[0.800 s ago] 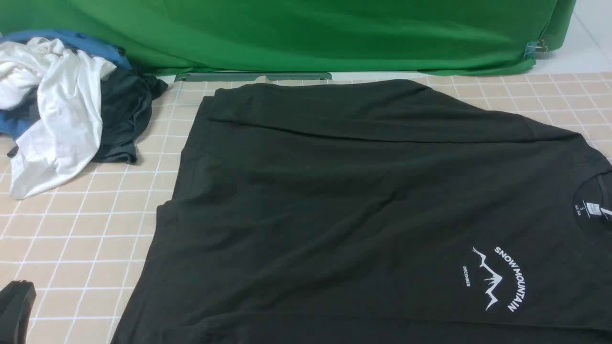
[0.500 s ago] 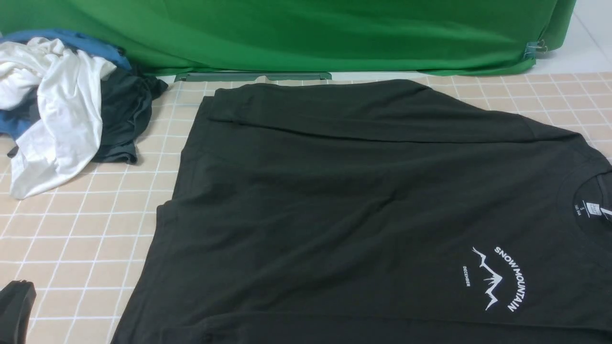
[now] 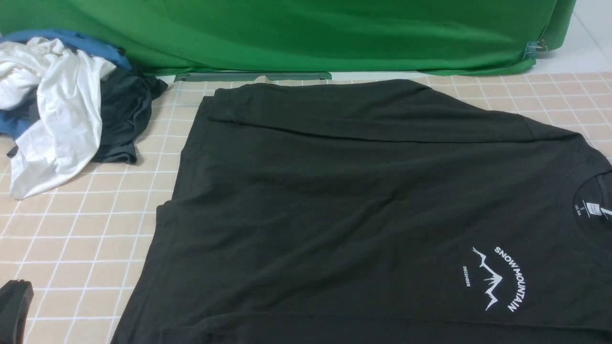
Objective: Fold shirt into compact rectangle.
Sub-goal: 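Grasp the left edge of the dark T-shirt lying flat on the table, then fold the left side of the black T-shirt inward over its body, then grab the top left corner of the dark shirt with the left gripper, then fold the left side of the dark shirt inward over its body with the left gripper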
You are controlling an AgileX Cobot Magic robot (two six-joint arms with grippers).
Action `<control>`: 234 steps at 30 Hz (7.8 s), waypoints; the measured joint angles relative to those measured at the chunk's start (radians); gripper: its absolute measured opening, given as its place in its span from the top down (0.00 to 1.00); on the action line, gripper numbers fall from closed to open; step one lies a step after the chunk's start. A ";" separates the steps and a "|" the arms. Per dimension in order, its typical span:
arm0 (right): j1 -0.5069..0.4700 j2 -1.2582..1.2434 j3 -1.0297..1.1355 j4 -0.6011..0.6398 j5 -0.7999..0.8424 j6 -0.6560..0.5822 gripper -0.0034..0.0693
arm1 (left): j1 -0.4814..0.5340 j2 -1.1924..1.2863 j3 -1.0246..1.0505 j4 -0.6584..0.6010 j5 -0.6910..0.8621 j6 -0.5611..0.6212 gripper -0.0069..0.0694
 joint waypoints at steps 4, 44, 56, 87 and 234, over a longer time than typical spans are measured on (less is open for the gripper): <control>0.000 0.000 0.000 0.000 0.000 0.000 0.61 | 0.000 0.000 0.000 -0.108 -0.073 -0.051 0.88; 0.000 0.000 0.000 0.300 -0.451 0.549 0.62 | -0.003 1.035 -0.608 -0.251 0.718 -0.101 0.89; 0.218 0.373 -0.488 0.298 0.168 0.211 0.90 | -0.333 1.122 -0.564 -0.088 0.571 -0.286 0.89; 0.445 0.791 -0.610 0.295 0.176 0.106 0.90 | -0.392 1.476 -0.580 -0.112 0.374 -0.092 0.73; 0.342 0.888 -0.637 0.289 0.272 0.128 0.88 | -0.197 2.268 -2.025 -0.005 0.626 -0.249 0.86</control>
